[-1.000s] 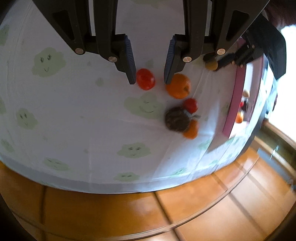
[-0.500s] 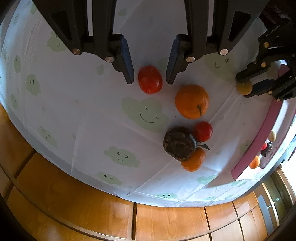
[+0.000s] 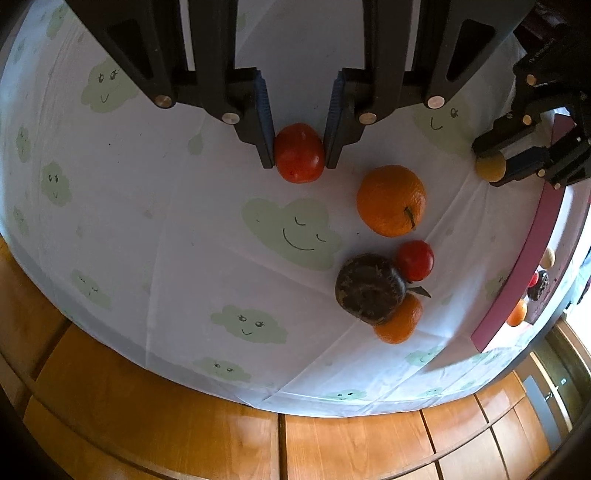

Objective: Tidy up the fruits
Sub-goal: 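Carry the yellow fruit into the tray and open the left gripper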

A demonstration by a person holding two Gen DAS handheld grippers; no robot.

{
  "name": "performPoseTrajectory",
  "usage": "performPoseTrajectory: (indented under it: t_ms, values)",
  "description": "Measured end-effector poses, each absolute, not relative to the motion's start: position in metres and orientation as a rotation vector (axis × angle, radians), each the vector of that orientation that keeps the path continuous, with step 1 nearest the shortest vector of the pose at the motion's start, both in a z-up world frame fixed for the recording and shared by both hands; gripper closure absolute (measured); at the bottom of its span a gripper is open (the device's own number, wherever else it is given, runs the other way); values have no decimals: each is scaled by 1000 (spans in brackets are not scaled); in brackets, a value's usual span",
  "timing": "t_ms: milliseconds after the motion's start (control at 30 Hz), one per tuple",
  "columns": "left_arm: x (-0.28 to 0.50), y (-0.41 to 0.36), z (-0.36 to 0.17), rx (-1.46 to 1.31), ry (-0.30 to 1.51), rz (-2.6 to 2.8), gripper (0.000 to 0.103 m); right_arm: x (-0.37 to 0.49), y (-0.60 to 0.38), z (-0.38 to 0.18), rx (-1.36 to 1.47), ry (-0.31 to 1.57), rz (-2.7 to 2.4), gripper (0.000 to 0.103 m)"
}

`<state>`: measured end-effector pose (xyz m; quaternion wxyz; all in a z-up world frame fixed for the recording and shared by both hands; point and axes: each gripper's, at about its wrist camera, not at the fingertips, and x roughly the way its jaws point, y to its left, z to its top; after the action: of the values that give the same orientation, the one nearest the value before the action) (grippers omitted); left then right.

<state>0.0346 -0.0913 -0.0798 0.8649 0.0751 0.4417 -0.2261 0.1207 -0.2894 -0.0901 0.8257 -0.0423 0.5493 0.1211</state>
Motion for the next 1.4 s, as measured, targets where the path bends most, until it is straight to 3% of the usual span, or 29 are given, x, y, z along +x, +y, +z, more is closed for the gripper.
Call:
performPoseTrajectory:
  t_ms: [333, 567, 867, 1400]
  values:
    - [36, -73, -38, 67, 897, -498, 80, 117, -284, -89, -121, 1152, 252, 77]
    - [56, 12, 2, -107, 851, -335, 80, 114, -281, -89, -131, 1146, 250, 77]
    - [71, 121, -20, -193, 914, -32, 80, 113, -280, -88, -135, 1145, 249, 77]
    - [105, 137, -56, -156, 995, 68, 79, 113, -280, -89, -144, 1139, 246, 77]
